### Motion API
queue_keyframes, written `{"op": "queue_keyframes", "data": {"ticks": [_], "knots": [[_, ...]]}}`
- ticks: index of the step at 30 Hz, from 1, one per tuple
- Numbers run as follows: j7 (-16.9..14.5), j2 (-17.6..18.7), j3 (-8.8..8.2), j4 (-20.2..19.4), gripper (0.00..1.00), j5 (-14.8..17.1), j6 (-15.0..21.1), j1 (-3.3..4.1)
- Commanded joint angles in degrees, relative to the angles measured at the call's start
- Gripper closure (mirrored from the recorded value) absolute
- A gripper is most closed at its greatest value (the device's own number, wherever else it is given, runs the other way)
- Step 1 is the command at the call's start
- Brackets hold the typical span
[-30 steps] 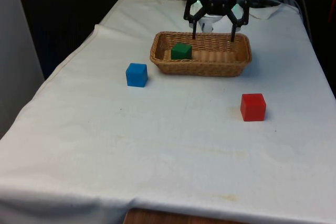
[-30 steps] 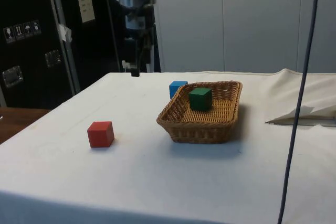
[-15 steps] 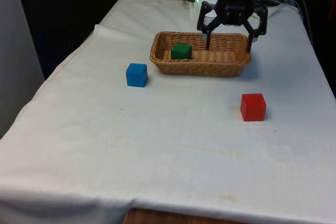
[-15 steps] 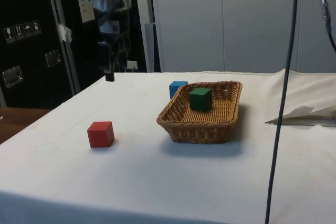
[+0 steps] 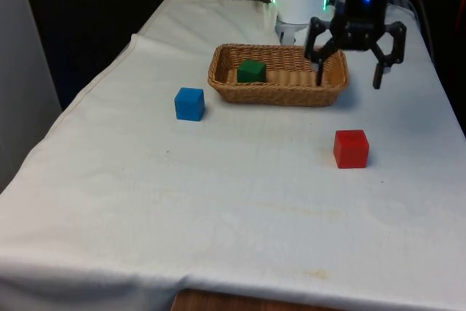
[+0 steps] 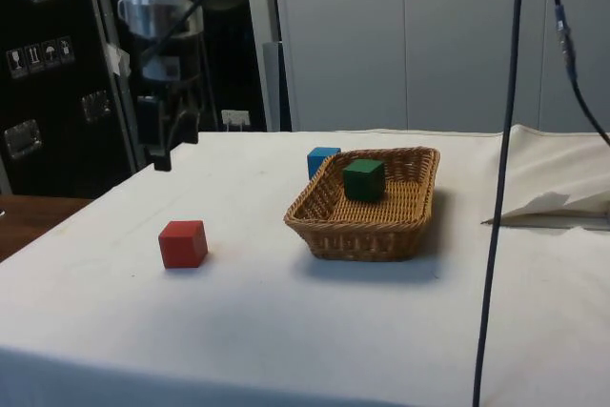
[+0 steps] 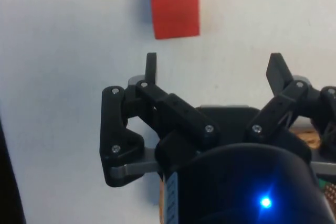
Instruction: Pick up exactly two blocks and place them into the basket.
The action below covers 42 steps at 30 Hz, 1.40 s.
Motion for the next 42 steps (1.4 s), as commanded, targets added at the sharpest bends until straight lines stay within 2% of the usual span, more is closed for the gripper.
{"op": "queue_keyframes", "data": {"ticks": [1,5,6,7,9,14,15,16,17,20,26,29,34,35,42], "knots": [[0.9,1.1,0.29,0.9,0.00,-0.2,-0.3,0.46],[1.9,3.0,1.43,2.3,0.00,-0.1,0.0,0.52],[1.4,2.3,1.43,1.8,0.00,-0.1,0.0,0.23],[2.1,3.4,1.72,2.6,0.00,-0.1,0.1,0.52],[2.6,5.1,2.64,4.0,0.00,0.1,0.2,0.52],[2.6,7.9,4.07,6.1,0.00,0.6,0.5,0.00],[2.4,8.4,4.13,6.2,0.00,0.6,0.6,-0.11],[3.0,8.1,3.67,6.2,0.00,0.0,0.1,0.29],[2.2,8.7,4.13,6.4,0.00,0.6,0.7,-0.23],[1.4,9.6,3.84,6.5,0.00,0.3,0.9,-0.46],[-0.5,11.3,2.52,6.9,0.00,-0.2,1.0,-0.17],[-0.7,11.9,2.41,7.2,0.00,-0.5,1.0,-0.06],[-1.0,13.5,2.52,8.2,0.00,-1.2,1.0,0.00],[-1.0,13.2,2.46,7.8,0.00,-1.1,1.0,-0.17],[-0.8,15.5,3.21,10.0,0.00,-0.9,1.1,0.17]]}}
